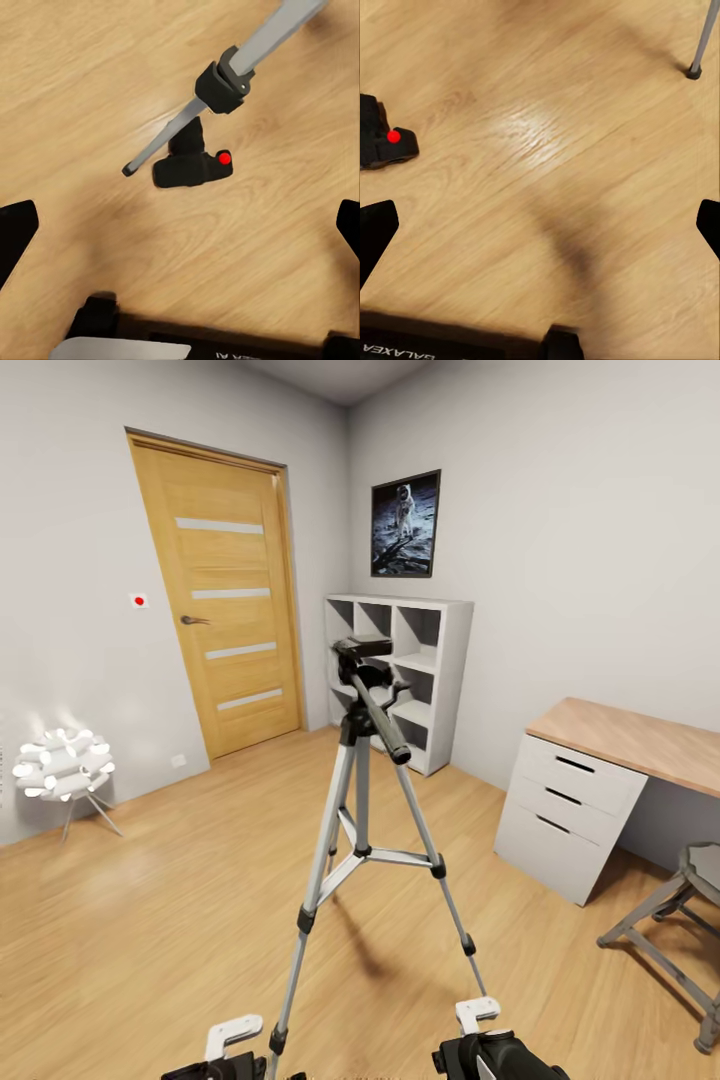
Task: Attach the digital camera to the camera tripod in the bedroom.
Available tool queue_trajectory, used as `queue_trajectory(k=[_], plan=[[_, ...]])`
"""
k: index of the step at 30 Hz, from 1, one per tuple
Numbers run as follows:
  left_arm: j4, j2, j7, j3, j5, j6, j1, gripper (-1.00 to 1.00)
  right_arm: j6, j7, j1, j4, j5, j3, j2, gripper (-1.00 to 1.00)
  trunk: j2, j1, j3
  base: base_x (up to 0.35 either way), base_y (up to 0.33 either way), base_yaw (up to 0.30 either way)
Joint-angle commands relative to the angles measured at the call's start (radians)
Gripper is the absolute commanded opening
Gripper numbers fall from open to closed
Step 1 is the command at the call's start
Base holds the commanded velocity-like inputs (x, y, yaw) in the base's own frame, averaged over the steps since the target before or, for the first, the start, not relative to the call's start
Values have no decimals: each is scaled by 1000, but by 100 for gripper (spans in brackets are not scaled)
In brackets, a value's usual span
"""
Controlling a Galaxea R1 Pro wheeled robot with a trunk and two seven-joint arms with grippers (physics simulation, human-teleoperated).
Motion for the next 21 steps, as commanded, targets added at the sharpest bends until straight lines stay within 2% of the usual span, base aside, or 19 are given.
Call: queue_trajectory(k=[1,8,12,14,15,19,21], plan=[[-2,0,6,1,10,5,0,100,6,2,0,-2,4,4,0,100,-1,0,-1,-125,162,0],[4,6,8,3,4,4,5,100,1,2,0,-3,-6,4,0,100,-1,0,-1,-151,218,0],[5,6,11,19,4,3,7,100,0,2,0,-4,-6,4,0,100,-1,0,-1,-83,137,0],[4,6,12,47,8,4,8,100,1,2,0,-4,-7,5,0,100,-1,0,-1,-47,78,0],[0,3,12,89,18,9,9,100,1,4,0,-4,-7,5,0,100,-1,0,-1,-27,44,0],[-9,-4,14,186,42,29,8,100,2,8,-2,-7,-6,8,0,100,-22,11,-10,-15,25,0],[-11,-6,15,206,47,36,7,100,2,18,-2,-17,-6,9,0,100,-36,19,-17,-6,10,0]])
